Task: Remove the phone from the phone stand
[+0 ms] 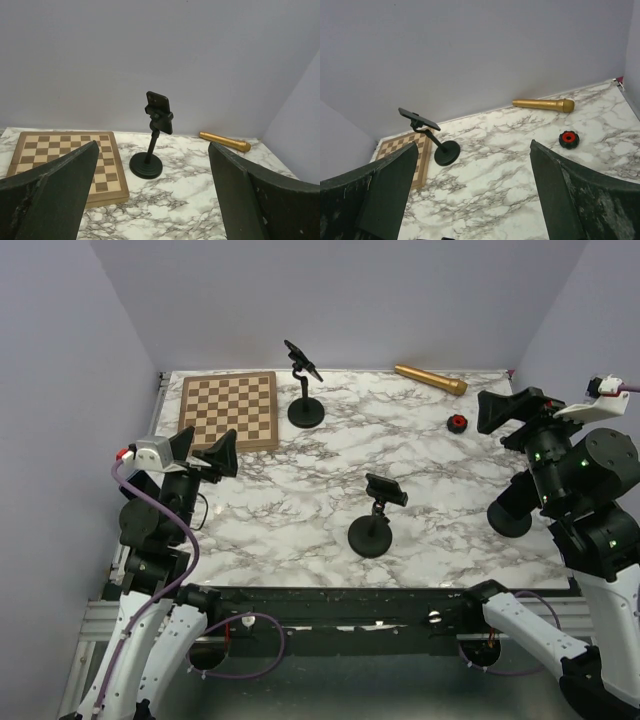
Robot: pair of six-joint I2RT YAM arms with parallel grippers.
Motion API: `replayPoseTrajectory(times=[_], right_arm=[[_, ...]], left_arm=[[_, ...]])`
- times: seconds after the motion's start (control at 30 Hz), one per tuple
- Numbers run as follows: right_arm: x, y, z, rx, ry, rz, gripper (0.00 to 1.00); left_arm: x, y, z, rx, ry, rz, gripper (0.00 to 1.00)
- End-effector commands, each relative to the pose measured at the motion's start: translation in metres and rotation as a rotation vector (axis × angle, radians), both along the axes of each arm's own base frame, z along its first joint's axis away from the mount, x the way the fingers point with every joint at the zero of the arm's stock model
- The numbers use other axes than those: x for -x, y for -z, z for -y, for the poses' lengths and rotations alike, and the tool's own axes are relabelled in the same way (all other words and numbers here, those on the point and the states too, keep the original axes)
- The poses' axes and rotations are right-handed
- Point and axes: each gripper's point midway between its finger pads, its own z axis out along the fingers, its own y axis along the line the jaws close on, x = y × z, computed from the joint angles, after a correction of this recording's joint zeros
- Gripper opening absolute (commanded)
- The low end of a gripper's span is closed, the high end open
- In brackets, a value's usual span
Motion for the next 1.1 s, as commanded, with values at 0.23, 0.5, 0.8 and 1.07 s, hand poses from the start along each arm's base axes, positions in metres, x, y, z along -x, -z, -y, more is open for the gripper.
replayPoseTrajectory(times=[0.23,0.5,0.8,1.07], right_arm=[[0.005,0.01,0.01,-0.026,0.048,-0.017,1.0],[0.002,0.037,0.007,0.005,0.037,-0.083,1.0],[0.0,0.076,-0.034,0.05,-0.181,-0.163,1.0],[0.006,0.102,-0.06,0.001,-0.32,-0.194,1.0]], left_arm=[[-0.016,0.013,-0.005,0.002,-0.043,-0.093,0.98],[-0.034,0.032,-0.004,-0.015,-0.064,-0.174,0.99],[-0.065,0.076,-0.008,-0.109,-0.15,-0.377,0.99],[-0.062,0.118,-0.037,-0.127,-0.361,-0.571,0.99]])
